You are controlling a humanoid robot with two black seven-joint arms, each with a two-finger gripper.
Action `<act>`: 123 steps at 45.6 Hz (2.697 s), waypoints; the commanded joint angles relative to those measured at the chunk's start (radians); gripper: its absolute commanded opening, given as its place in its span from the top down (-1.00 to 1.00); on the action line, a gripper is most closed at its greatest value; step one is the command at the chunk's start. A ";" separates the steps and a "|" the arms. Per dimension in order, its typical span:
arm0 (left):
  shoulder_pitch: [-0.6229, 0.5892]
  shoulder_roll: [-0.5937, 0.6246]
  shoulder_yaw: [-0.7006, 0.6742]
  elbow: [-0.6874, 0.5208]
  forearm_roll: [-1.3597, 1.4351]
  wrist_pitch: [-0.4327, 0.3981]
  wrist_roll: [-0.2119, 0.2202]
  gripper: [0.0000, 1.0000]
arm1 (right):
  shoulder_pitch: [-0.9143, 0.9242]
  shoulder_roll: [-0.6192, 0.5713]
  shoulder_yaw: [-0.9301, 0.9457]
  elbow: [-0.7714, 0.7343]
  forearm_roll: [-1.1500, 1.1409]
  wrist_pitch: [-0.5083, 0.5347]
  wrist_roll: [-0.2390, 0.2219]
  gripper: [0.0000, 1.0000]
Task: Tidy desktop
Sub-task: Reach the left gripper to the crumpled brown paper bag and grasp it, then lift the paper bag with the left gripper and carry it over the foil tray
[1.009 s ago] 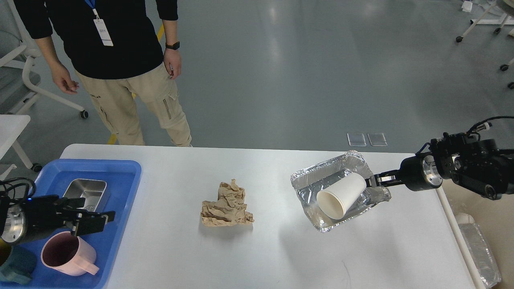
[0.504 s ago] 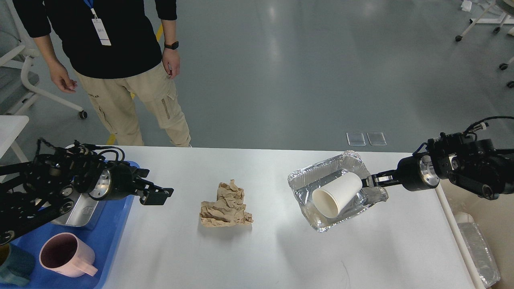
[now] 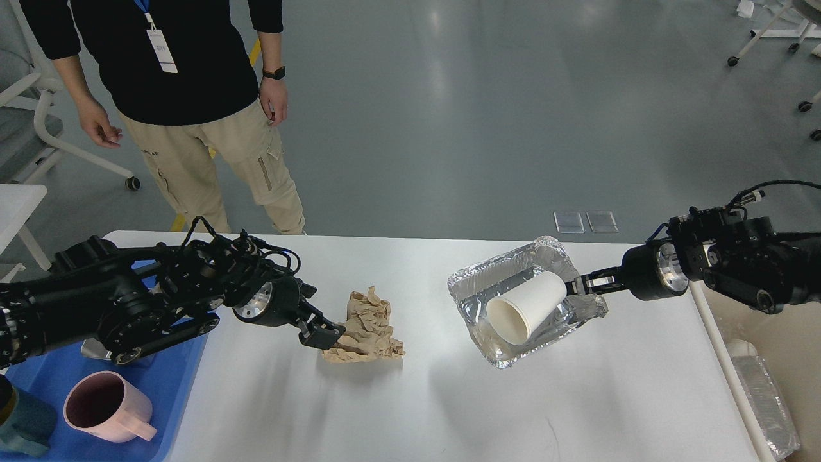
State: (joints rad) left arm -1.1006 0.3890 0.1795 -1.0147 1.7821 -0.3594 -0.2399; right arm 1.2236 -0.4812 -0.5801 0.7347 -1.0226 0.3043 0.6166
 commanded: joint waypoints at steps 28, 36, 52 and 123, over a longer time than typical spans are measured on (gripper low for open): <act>0.059 -0.194 0.049 0.209 -0.003 0.119 -0.073 -0.37 | 0.007 -0.042 0.026 0.022 0.006 0.001 0.005 1.00; 0.065 -0.188 0.049 0.208 0.005 0.151 -0.114 -0.08 | 0.007 -0.050 0.028 0.022 0.006 0.001 0.006 1.00; 0.061 -0.156 0.049 0.197 0.000 0.145 -0.171 0.96 | -0.004 -0.065 0.033 0.029 0.006 -0.005 0.008 1.00; -0.173 0.188 -0.374 -0.324 -0.303 -0.038 -0.234 0.95 | 0.054 -0.074 0.033 0.184 0.004 -0.002 0.008 1.00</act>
State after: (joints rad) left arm -1.2541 0.6156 -0.2304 -1.3470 1.4665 -0.3904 -0.4782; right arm 1.2660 -0.5587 -0.5499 0.9125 -1.0201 0.3022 0.6244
